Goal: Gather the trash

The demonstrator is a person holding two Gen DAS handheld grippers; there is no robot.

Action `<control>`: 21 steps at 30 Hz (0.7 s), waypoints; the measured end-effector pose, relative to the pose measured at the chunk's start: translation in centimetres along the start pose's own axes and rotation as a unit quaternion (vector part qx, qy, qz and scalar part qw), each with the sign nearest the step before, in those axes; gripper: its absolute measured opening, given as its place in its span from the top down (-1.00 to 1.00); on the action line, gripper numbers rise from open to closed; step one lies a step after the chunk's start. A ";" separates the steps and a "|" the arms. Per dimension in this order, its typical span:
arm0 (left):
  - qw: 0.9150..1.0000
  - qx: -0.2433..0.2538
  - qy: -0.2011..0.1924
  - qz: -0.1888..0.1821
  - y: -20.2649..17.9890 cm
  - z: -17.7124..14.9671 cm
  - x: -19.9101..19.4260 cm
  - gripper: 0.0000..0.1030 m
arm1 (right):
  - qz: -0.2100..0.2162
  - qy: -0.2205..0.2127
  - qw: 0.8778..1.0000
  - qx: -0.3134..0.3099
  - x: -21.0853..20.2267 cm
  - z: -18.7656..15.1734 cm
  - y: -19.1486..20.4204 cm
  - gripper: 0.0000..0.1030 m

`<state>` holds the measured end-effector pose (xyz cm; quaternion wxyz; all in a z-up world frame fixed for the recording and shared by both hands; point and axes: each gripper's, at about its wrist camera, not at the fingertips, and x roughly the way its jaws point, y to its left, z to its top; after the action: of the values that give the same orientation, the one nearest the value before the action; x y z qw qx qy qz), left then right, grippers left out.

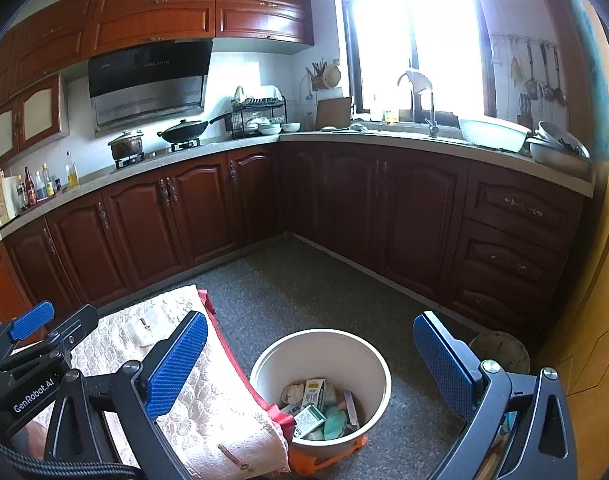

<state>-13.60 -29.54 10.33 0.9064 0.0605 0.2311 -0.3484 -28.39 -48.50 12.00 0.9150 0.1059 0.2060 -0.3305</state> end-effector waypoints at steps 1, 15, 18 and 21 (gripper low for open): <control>1.000 0.000 0.000 0.000 0.0 0.0 0.0 -0.50 | 0.000 0.000 1.000 0.000 0.0 0.0 0.0 -0.98; 1.000 0.002 0.001 0.004 -0.1 -0.2 0.1 -0.50 | 0.001 0.003 1.000 0.000 0.0 0.1 -0.2 -0.98; 1.000 0.003 0.002 0.003 -0.1 -0.3 0.2 -0.51 | 0.001 0.004 1.000 0.000 0.2 0.0 -0.2 -0.98; 1.000 0.004 0.003 0.003 -0.1 -0.2 0.3 -0.50 | 0.000 0.006 1.000 0.000 0.2 0.0 -0.2 -0.98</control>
<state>-13.56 -29.72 10.00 0.9065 0.0653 0.2323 -0.3466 -28.33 -48.77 11.89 0.9139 0.1082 0.2110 -0.3295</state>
